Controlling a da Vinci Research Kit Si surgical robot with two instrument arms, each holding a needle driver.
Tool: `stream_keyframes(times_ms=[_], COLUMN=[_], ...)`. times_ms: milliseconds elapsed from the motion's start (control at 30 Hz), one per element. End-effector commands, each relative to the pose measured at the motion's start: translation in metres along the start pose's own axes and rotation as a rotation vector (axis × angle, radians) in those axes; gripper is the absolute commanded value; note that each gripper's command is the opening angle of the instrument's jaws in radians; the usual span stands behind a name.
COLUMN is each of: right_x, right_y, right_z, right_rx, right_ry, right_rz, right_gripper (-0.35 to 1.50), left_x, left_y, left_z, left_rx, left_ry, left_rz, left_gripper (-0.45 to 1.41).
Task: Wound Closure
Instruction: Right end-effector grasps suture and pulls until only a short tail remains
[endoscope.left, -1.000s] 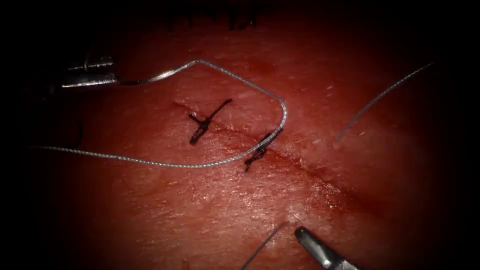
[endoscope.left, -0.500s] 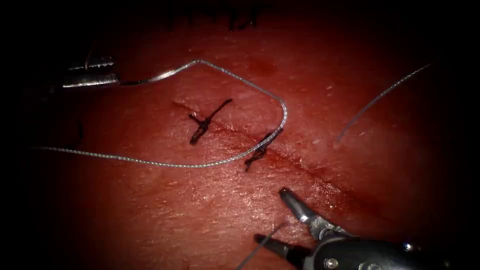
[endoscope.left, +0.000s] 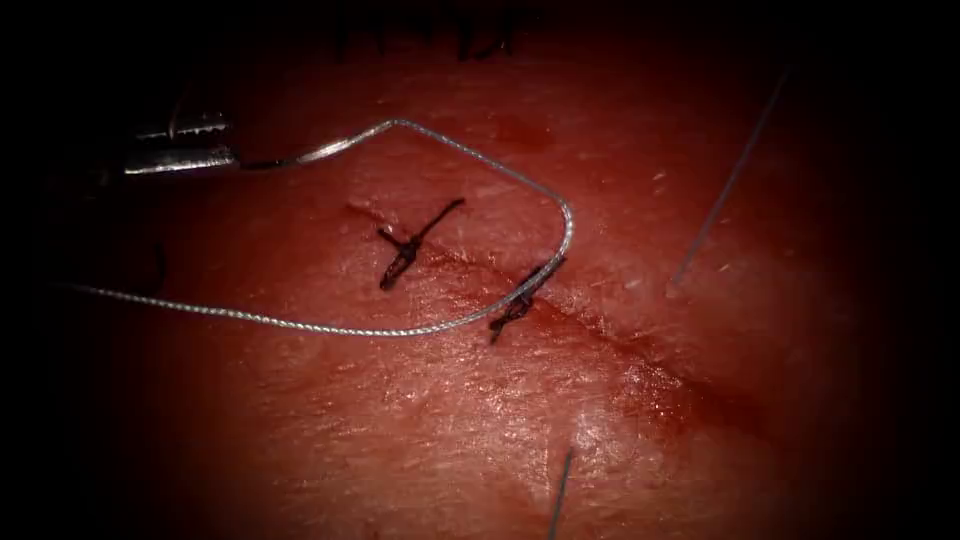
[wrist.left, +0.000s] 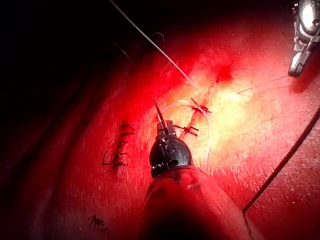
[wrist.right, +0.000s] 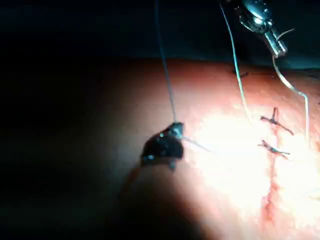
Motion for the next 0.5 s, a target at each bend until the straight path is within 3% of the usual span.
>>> stream_keyframes(times_ms=[33,133,167,200,267,500], right_x=[0.0021,0.0039,0.0044,0.0044,0.0037,-0.0017], right_y=[-0.0028,-0.0034,-0.0031,-0.002,-0.0004,0.005], right_z=[-0.0004,-0.0008,-0.0007,-0.0005,-0.0003,0.0003], right_rx=[0.02,0.035,0.045,0.049,0.031,0.014], right_ry=[0.012,0.021,0.03,0.041,0.072,0.076], right_rz=[-0.002,0.003,0.007,0.014,0.023,0.009], right_gripper=[-0.35,-0.35,0.04,0.84,1.2,1.25], left_x=[-0.0003,-0.0003,-0.0003,-0.0003,-0.0003,-0.0002], left_y=[0.0001,0.0001,0.0001,0.0001,0.0001,0.0001], left_z=[0.0007,0.0006,0.0006,0.0006,0.0006,0.0007], left_rx=[-0.001,-0.001,-0.001,-0.001,-0.001,-0.001], left_ry=[0.001,0.001,0.001,0.001,0.001,0.001], left_rz=[0.001,0.001,0.001,0.001,0.001,0.001], left_gripper=[-0.45,-0.45,-0.45,-0.45,-0.45,-0.45])
